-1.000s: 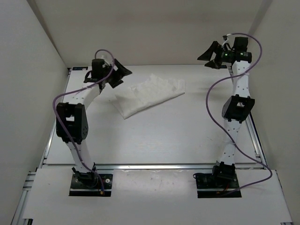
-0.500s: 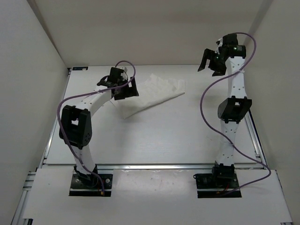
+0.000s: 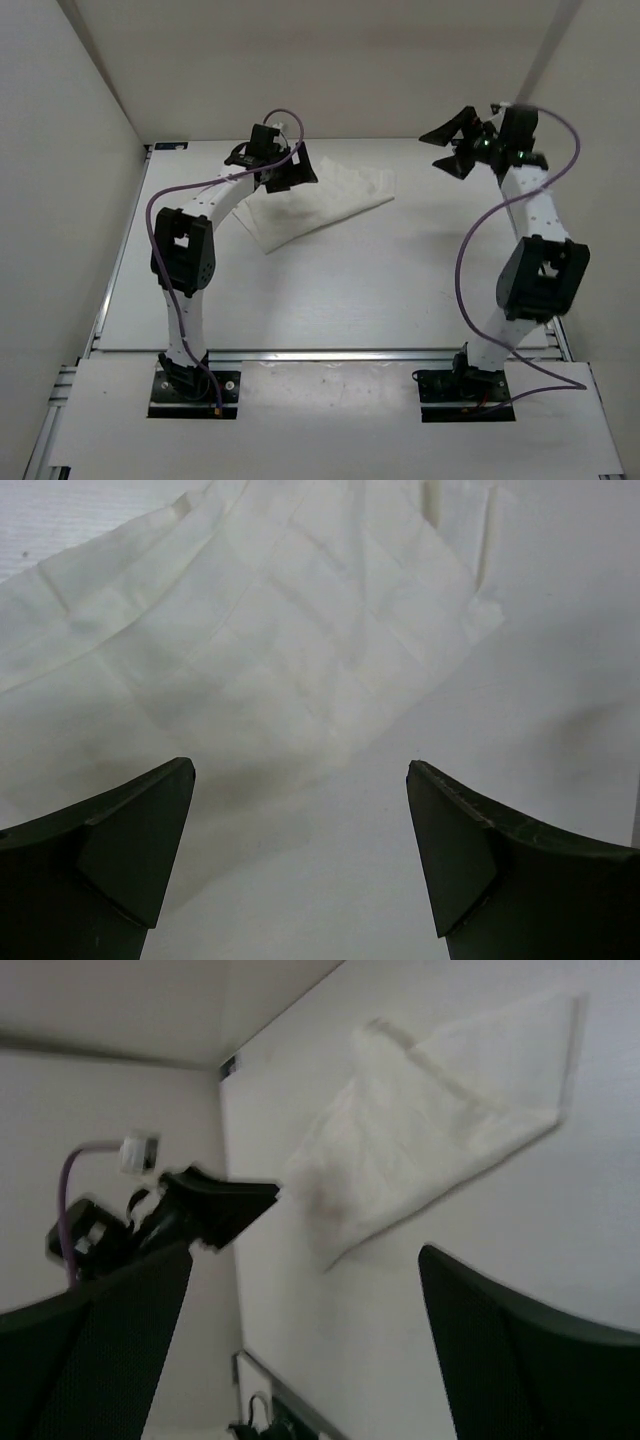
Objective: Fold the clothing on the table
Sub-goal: Fold the skirt
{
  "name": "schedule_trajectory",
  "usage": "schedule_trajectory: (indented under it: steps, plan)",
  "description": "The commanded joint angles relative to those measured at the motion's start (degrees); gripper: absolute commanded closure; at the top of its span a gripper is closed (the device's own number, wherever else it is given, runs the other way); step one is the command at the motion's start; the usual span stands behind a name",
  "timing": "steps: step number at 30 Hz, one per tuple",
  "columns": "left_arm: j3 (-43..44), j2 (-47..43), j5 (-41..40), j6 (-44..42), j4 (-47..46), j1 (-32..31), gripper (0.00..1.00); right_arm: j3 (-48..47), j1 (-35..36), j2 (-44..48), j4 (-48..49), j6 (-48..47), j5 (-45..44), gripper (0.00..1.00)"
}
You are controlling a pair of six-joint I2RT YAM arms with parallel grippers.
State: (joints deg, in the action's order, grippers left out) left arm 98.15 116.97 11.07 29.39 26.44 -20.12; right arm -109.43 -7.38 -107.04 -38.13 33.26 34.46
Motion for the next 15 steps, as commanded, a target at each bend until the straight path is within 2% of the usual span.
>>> schedule_trajectory:
  steps: [1,2,3,4,5,6,7,8,10,13,15]
  plan:
    - [4.8,0.7,4.9,-2.0,0.8,0.3,0.01,53.9,-1.4,19.8,79.5,49.9,15.4,0.01]
    - [3.7,0.2,5.2,-1.4,0.3,0.4,0.01,61.5,-3.5,21.7,95.0,56.5,12.9,0.0]
    - [1.8,-1.0,5.1,-0.9,-0.3,1.0,0.02,68.2,-6.0,23.7,95.7,59.5,14.5,0.0]
    - [0.9,-1.5,4.7,-0.6,-1.1,1.3,0.01,67.9,-7.1,25.6,86.9,51.0,19.7,0.01]
    - [-0.1,-2.4,4.0,-0.9,-0.7,1.5,0.01,66.5,-8.0,26.7,69.9,44.7,20.8,0.01]
    - [0.1,-2.8,2.9,-1.4,-0.1,1.7,0.02,63.7,-7.8,29.4,62.8,33.4,18.7,0.01]
    - [-0.6,-3.1,1.3,-1.4,1.4,2.2,0.02,62.4,-7.3,31.4,54.6,27.2,15.0,0.01]
    - [-1.0,-3.5,1.1,-0.8,1.9,3.0,0.01,62.5,-6.6,31.8,51.3,25.7,11.6,0.01]
    - [-4.6,-5.1,1.9,1.0,1.8,4.1,0.01,64.0,-5.5,31.1,52.9,27.0,12.1,0.01]
    - [-6.8,-6.4,3.1,1.0,0.6,3.5,0.02,67.3,-2.4,25.9,64.0,30.5,14.2,0.01]
    - [-5.4,-5.7,2.7,0.4,0.2,2.2,0.02,65.8,1.6,21.5,63.3,27.8,13.9,0.01]
